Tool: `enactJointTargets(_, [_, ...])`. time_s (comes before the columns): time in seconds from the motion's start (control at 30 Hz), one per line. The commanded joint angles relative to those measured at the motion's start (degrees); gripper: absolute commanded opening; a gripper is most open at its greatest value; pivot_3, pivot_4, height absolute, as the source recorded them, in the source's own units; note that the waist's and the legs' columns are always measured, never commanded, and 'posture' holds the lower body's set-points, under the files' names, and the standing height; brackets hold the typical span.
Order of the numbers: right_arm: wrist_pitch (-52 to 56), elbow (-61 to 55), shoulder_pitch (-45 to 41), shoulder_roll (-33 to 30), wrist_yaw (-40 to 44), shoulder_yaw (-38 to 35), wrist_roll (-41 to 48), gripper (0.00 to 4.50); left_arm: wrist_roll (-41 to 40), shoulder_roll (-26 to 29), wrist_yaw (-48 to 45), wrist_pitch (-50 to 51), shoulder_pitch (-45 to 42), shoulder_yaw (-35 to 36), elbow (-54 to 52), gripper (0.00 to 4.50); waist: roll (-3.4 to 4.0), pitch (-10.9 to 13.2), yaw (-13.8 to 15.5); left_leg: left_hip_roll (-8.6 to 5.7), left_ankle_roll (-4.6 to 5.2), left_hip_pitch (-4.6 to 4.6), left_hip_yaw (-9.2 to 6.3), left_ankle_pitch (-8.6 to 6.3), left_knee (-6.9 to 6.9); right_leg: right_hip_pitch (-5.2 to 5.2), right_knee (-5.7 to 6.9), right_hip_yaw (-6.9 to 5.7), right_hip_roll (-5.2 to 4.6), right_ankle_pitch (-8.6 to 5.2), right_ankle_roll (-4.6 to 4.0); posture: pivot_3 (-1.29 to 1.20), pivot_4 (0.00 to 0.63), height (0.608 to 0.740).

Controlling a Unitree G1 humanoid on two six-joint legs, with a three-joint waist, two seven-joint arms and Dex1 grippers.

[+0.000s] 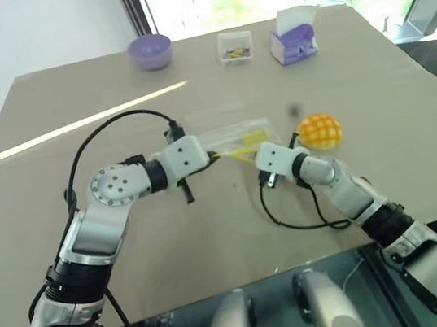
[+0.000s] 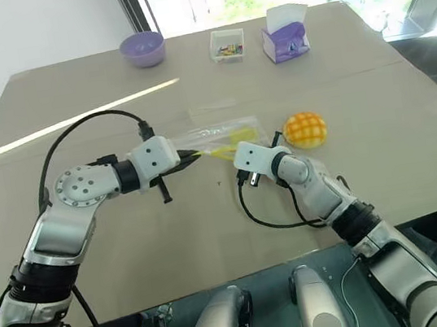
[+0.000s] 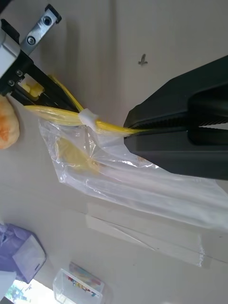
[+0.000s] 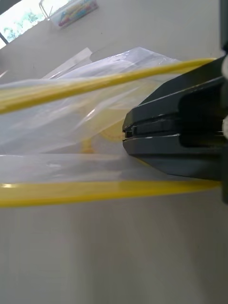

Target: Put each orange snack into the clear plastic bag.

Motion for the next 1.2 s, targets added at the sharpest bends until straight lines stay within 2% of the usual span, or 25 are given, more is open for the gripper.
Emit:
enactJointTargets(0.03, [-0.94,1.81,-0.77,-0.96,-1.99,-1.24,-3.29,1.56,-0.23,0.13,1.41,0.51,-0.46,2.51,-2.65,0.0,0.0,0.0,-0.02,0.0,0.01,0.0,0.0,0.0,0.0,0.0,0.0,0.0,0.0,0.0,0.0,0.0,0.15,0.74])
enactJointTargets(0.27, [-2.24,2.71,-1.15,-1.92,-6.04,-1.64,-8.43,4.47,-0.61,-0.15,2.29,1.93,0.61,2.75,-4.05,0.0,-0.01,-0.01,-0.04,0.0,0.01,0.02,0.01,-0.01,0.01,0.02,0.01,0.01,0.0,0.0,0.0,0.0,0.15,0.74])
enactJointTargets(0.57, [-6.18,0.99,-0.56,-3.07,-6.27,-3.91,-8.0,4.47,0.21,-0.89,4.3,4.99,0.22,2.4,-3.64,0.0,0.0,-0.01,-0.01,0.0,0.0,0.0,0.01,0.0,0.0,0.0,-0.01,0.03,0.02,0.0,0.0,0.0,0.15,0.74])
enactJointTargets(0.83, [-5.11,-1.27,-0.04,-3.21,-2.46,-7.4,-3.46,4.47,3.27,-2.06,7.38,7.29,-1.09,1.03,-1.68,0.0,0.0,-0.01,-0.01,0.01,0.01,-0.01,0.0,-0.01,0.0,0.0,-0.01,0.02,0.02,0.0,0.0,0.0,0.15,0.74])
enactJointTargets(1.07, [4.6,-7.03,1.78,-0.12,3.73,-14.96,9.38,4.47,6.19,-2.06,9.13,8.35,-1.68,-0.4,-1.38,0.0,0.0,0.0,0.09,0.01,0.09,-0.02,-0.01,-0.05,0.0,0.0,-0.01,0.02,0.02,0.0,0.0,0.0,0.15,0.74])
enactJointTargets(1.2, [5.1,-6.07,1.05,-1.08,4.85,-14.89,8.94,4.47,6.9,-2.15,9.05,7.73,-1.55,-0.61,-1.21,0.0,0.0,0.0,0.09,0.0,0.1,-0.01,-0.01,-0.06,0.0,0.0,-0.01,0.02,0.01,0.0,0.0,0.0,0.15,0.74])
